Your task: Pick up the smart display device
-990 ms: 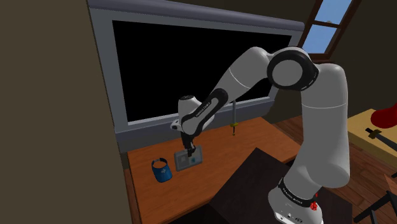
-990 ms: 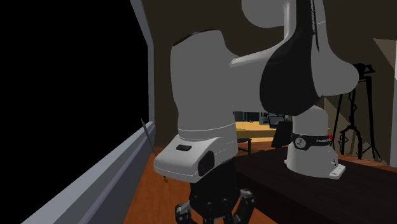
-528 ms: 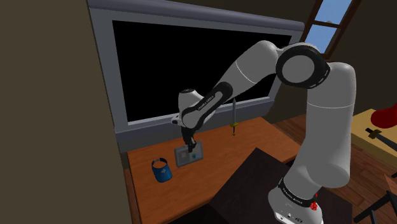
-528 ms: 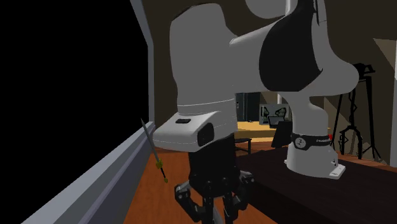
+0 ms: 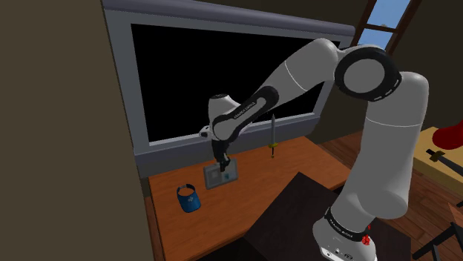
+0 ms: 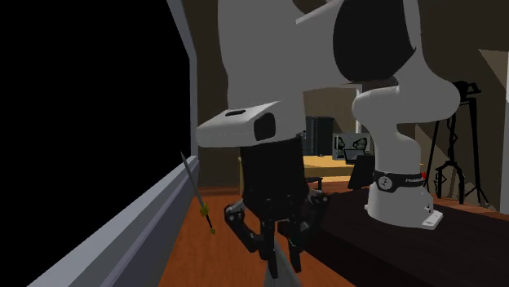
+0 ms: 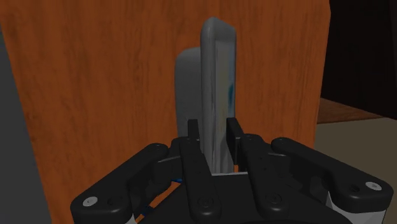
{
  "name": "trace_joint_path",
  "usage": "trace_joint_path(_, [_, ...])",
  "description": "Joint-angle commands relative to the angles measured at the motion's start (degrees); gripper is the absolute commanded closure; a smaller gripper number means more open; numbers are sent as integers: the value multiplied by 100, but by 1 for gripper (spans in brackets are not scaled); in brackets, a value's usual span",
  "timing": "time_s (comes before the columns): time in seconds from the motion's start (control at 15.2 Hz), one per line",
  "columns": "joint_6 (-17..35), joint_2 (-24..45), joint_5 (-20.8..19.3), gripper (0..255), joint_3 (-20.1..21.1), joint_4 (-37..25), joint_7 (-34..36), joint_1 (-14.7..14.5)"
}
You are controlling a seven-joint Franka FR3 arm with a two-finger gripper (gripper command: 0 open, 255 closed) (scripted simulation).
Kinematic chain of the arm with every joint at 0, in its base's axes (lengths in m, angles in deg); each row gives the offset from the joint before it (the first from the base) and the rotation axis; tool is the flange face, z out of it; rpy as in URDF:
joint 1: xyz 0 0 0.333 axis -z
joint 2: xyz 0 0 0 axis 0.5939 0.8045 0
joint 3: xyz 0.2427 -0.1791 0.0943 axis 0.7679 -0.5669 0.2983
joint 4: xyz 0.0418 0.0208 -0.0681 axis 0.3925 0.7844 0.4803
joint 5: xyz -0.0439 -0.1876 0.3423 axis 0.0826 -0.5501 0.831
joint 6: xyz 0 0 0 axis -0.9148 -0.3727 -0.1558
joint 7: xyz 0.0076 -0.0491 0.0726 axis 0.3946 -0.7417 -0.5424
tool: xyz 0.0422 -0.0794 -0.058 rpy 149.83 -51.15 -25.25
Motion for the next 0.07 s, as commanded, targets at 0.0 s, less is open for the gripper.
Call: trace_joint_path(0.0, [-33,-38,0,255,-1,4,-3,2])
